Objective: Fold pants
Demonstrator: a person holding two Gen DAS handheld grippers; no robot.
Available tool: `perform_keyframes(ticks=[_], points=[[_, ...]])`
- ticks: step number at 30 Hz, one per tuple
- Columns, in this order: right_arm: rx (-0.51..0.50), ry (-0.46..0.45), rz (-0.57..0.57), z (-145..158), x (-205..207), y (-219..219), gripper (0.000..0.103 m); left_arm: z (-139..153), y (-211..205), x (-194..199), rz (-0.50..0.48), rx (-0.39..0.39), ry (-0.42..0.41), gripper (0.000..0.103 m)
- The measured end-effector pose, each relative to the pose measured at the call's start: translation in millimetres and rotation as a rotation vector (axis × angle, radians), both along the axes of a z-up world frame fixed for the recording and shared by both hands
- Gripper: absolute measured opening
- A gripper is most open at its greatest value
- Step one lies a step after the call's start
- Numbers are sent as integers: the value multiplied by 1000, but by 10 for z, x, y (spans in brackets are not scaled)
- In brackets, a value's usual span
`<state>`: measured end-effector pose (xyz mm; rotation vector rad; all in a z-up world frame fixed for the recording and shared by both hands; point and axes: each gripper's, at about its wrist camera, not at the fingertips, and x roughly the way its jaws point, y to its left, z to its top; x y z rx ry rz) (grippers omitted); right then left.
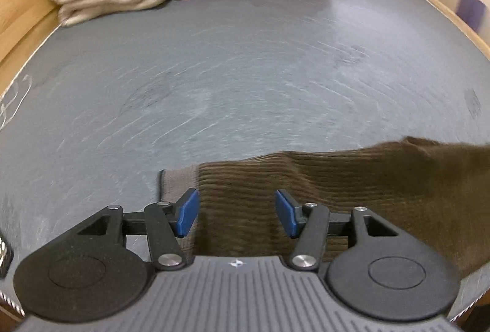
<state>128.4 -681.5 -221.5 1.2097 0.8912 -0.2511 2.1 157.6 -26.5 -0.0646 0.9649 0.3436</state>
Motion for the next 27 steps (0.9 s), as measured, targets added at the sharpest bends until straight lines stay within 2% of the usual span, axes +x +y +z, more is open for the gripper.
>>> perform_keyframes(ticks=[6,9,12,14,16,18,21,23,24,25,27], points=[[61,5,34,-71,69,141,43,-133,-333,141,-88,-22,13,61],[127,-7,136,-34,79,239,43,-176,-473,195,-131,-17,21,61],[114,49,281,-49,103,460,43,-242,-588,241,-170,-10,31,61],[92,18,313,5,113,514,43,-267,-662,247,-191,-7,39,61],[103,-48,232,68,112,420,43,-301,-733,263,-219,-12,49,61],[144,-123,104,108,51,240,43,-352,-821,283,-266,-31,72,61],[174,-222,-54,183,-106,-15,43,-492,-943,291,-350,-106,141,62],[185,-283,-145,238,-205,-184,42,-589,-1020,253,-383,-118,187,62],[173,-337,-222,290,-300,-284,38,-634,-1052,235,-397,-110,207,62],[96,-405,-329,402,-449,-388,37,-680,-1087,214,-413,-95,225,62],[-48,-453,-480,591,-692,-584,37,-735,-1126,196,-434,-65,240,62]])
